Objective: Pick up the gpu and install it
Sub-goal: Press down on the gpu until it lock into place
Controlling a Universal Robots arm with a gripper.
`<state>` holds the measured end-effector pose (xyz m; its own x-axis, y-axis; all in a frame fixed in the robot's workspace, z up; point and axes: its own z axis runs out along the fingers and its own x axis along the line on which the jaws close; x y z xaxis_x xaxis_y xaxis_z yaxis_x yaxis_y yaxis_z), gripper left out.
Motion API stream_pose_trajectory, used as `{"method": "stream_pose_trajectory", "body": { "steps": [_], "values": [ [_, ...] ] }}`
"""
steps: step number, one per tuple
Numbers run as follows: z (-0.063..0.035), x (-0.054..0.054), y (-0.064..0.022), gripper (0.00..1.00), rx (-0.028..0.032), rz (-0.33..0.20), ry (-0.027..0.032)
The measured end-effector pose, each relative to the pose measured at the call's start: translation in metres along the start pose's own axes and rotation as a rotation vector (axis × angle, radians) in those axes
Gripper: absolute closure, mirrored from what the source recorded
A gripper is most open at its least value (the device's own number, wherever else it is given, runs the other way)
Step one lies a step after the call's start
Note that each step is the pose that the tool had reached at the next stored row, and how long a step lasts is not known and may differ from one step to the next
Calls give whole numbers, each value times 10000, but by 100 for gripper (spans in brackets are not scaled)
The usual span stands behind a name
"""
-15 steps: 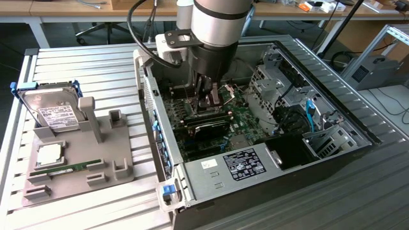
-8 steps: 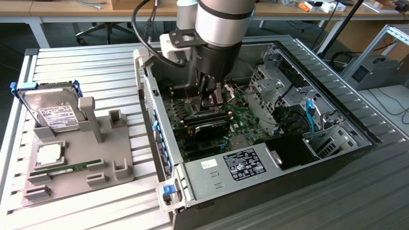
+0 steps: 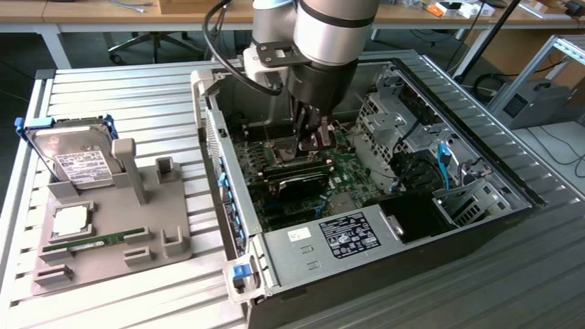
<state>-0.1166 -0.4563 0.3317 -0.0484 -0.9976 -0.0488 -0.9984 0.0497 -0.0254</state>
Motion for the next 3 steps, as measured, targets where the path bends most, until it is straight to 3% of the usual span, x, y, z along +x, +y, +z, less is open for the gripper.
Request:
{"method": "stream_pose_trajectory", "body": {
  "steps": [3],
  "values": [
    [0,0,0,89,0,0,-1]
  ]
}}
